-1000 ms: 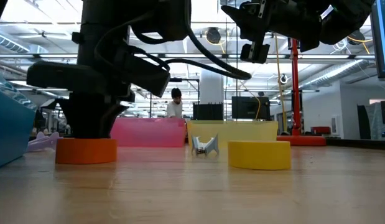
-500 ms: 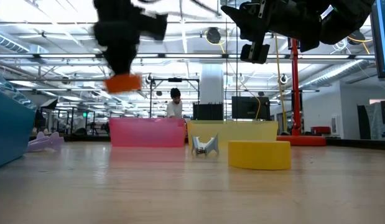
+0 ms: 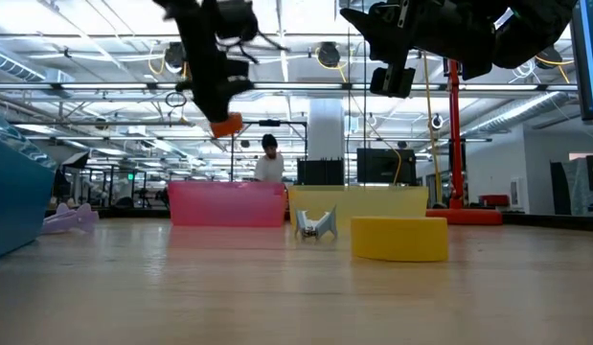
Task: Pick and place Stapler, Stapler remover, tape
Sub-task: Put the orange tape into the red bin
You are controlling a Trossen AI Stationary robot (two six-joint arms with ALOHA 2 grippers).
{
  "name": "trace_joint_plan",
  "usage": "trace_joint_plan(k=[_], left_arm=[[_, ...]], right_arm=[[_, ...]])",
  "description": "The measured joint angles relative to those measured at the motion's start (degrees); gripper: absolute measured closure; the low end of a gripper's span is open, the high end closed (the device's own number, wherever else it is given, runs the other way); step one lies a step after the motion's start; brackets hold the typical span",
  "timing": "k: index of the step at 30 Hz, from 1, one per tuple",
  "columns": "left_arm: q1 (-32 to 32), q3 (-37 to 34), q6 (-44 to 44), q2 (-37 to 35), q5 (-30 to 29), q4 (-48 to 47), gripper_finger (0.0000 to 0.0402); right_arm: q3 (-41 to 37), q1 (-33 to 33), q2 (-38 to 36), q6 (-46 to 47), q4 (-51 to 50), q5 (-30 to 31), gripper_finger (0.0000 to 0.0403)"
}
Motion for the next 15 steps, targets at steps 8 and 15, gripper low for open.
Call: trace_joint_plan(k=[8, 15], left_arm=[[7.34, -0.6, 1.64, 8.76, 8.37, 6.19, 0.0363], [6.83, -0.63, 2.72, 17.6, 8.87, 4.47, 0.0363]], right_arm=[[0.02, 0.0, -0.04, -0.18, -0.35, 0.0, 0.0234], [0.03, 0.0, -0.04, -0.44, -0.75, 0.0, 0.0234]])
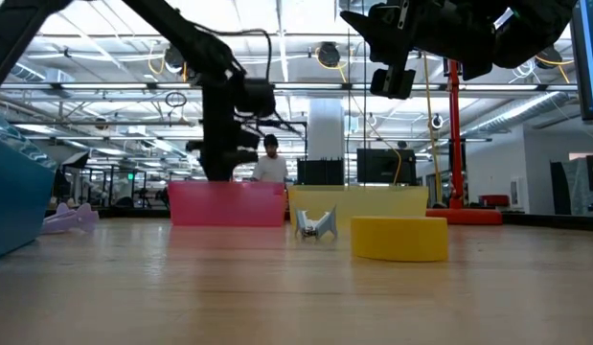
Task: Pick and place Stapler, Stapler remover, tape
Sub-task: Put the orange tape into the red bin
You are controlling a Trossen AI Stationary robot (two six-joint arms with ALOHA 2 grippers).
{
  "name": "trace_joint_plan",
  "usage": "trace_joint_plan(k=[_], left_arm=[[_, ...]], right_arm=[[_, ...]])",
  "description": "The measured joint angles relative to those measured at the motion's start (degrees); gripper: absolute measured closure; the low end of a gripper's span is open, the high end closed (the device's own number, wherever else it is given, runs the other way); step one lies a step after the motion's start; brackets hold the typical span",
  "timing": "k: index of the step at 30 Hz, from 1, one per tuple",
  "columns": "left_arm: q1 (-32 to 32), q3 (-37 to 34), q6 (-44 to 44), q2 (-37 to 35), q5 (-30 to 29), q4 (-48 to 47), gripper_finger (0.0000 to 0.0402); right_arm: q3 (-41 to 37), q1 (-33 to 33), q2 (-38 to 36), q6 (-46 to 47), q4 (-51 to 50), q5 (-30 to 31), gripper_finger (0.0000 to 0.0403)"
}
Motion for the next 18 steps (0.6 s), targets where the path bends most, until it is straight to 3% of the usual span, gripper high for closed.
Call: trace_joint_plan(k=[10, 18], left_arm=[[2.42, 0.02, 0.62, 5.77, -2.19, 0.01, 0.0363], [3.11, 0.02, 0.64, 5.88, -2.75, -0.04, 0.0318]], right_arm=[[0.01, -0.02, 0.0, 0.02, -0.36, 0.02, 0.0234], [0.01, -0.3, 0.0, 0.02, -0.56, 0.24, 0.0234]])
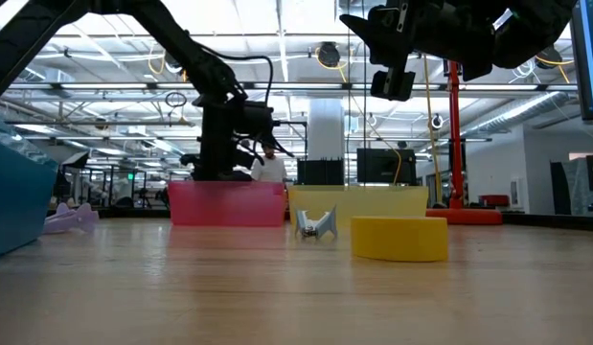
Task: Pick and place Stapler, Stapler remover, tape
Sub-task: Put the orange tape into the red bin, then put the yellow tape into the red bin
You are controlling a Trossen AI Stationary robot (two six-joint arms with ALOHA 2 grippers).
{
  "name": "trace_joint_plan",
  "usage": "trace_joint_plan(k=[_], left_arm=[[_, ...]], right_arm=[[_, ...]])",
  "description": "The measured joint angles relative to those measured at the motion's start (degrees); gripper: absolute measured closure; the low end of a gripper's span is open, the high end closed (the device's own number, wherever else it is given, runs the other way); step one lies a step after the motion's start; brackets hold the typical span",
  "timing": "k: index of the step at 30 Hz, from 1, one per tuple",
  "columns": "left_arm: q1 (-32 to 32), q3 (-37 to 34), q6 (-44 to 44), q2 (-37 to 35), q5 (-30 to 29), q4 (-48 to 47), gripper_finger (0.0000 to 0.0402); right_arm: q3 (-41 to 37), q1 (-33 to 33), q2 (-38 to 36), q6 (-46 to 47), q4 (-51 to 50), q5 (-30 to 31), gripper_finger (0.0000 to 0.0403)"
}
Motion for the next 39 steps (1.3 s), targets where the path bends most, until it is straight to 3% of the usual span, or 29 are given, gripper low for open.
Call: trace_joint_plan(k=[12, 20, 25, 28, 34, 39], left_arm=[[-0.1, 0.02, -0.48, -3.04, 2.45, -1.05, 0.0251], [-2.78, 0.04, -6.36, -16.11, 9.59, -0.74, 0.0238], [-9.0, 0.04, -5.24, -24.27, 10.53, 1.61, 0.0238], [-13.22, -0.01, -2.92, -27.49, 11.51, 3.21, 0.0238], [-18.73, -9.04, -2.93, -33.53, 21.6, 16.49, 0.0238], [-22.45, -21.39, -10.45, -38.6, 23.56, 29.12, 0.0238]], right_arm=[[-0.02, -0.27, 0.0, -0.06, -0.02, -0.58, 0.0234], [-0.02, -0.17, 0.02, -5.94, -0.52, -13.57, 0.0234], [-0.02, 1.48, 0.02, -6.65, -0.7, -19.68, 0.0236], [-0.02, 3.29, 0.02, -10.54, -0.73, -20.1, 0.0236], [1.85, 5.95, 0.07, -16.99, -2.77, -18.64, 0.0249], [7.79, 7.83, 0.07, -24.25, -14.36, -18.16, 0.0271]])
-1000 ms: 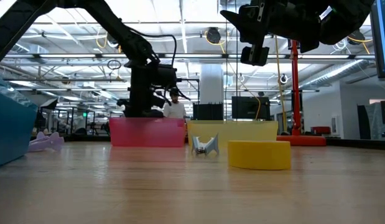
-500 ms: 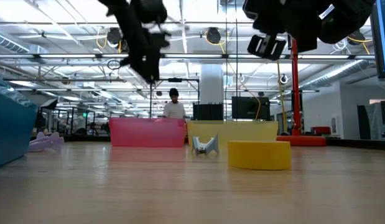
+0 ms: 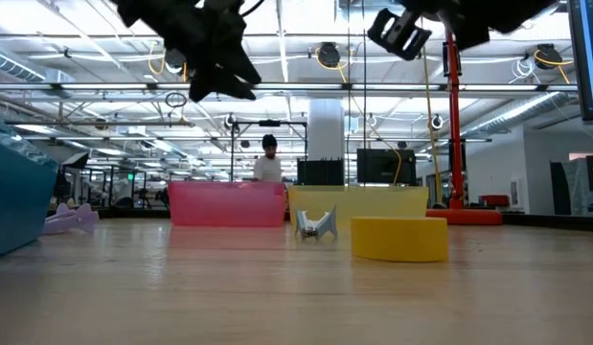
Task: Pick and place Stapler, Stapler remover, tape
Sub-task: Put the yellow tape into the red bin
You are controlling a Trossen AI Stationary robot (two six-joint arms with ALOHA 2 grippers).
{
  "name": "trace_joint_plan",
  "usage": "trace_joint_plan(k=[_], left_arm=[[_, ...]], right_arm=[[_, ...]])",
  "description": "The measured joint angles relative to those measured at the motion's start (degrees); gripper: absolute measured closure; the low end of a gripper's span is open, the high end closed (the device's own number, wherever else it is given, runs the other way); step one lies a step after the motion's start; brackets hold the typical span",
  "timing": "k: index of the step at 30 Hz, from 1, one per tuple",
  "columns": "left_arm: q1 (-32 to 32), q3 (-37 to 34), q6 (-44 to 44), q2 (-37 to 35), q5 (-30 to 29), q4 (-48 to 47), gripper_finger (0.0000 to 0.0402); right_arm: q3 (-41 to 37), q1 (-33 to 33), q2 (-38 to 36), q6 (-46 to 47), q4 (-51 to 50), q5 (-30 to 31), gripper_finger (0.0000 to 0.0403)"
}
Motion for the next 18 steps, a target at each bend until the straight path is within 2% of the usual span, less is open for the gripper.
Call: trace_joint_plan(k=[5, 9, 18], left_arm=[[-3.46, -9.7, -6.83, -4.91, -0.13, 8.28, 0.0238], [-5.85, -14.02, -10.15, -8.74, -3.35, 10.21, 0.0238], [-8.81, -15.3, -9.5, -13.56, -6.66, 11.04, 0.0238]], right_arm=[[8.44, 1.87, 0.02, -11.9, -24.84, 0.48, 0.0286], [13.2, 2.12, -0.02, -19.23, -39.68, 5.19, 0.0293], [14.82, 2.23, 0.0, -22.53, -57.14, 27.02, 0.0316]])
